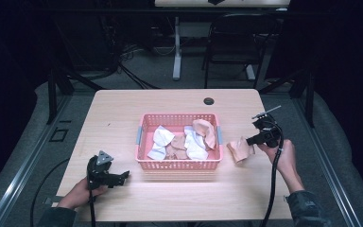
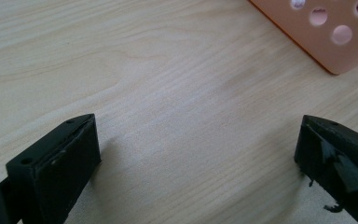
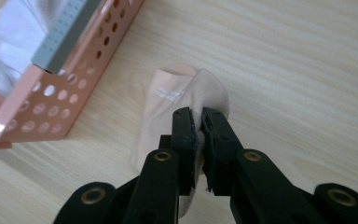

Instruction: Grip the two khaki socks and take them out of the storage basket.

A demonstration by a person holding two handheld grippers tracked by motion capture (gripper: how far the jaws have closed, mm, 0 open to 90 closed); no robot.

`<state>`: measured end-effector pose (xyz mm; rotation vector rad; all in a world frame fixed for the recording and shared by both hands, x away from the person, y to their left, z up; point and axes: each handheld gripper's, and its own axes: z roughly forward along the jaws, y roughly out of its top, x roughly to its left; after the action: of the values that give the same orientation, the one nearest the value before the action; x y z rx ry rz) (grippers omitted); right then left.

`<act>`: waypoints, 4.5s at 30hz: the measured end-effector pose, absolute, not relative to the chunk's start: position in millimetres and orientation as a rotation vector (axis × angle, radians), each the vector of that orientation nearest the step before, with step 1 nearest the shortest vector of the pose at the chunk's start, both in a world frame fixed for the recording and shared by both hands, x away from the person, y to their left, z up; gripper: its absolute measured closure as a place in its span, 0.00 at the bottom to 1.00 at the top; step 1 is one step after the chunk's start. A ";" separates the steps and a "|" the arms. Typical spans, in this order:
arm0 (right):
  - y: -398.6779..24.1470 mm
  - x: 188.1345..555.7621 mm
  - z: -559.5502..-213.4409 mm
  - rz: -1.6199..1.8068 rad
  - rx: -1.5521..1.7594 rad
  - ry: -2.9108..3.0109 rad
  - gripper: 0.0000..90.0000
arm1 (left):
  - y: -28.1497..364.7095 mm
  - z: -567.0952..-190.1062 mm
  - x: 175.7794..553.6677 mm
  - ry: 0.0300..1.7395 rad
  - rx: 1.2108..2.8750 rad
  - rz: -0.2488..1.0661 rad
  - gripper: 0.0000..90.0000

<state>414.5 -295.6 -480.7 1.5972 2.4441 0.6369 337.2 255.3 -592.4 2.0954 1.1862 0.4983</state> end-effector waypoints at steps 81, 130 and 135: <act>-169.9 466.0 -421.9 0.775 1.221 2.576 0.10 | 255.6 -592.4 333.2 1.184 2.097 0.492 0.00; -144.0 501.9 -485.1 0.469 1.383 2.564 0.96 | 255.7 -592.4 333.3 1.183 2.098 0.492 0.00; -148.6 492.9 -472.5 0.520 1.365 2.567 0.96 | 255.6 -592.4 333.2 1.184 2.098 0.492 0.00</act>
<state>492.9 -148.6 -472.5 1.3654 2.5675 0.5198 333.2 255.6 -592.4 2.0976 1.1837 0.4916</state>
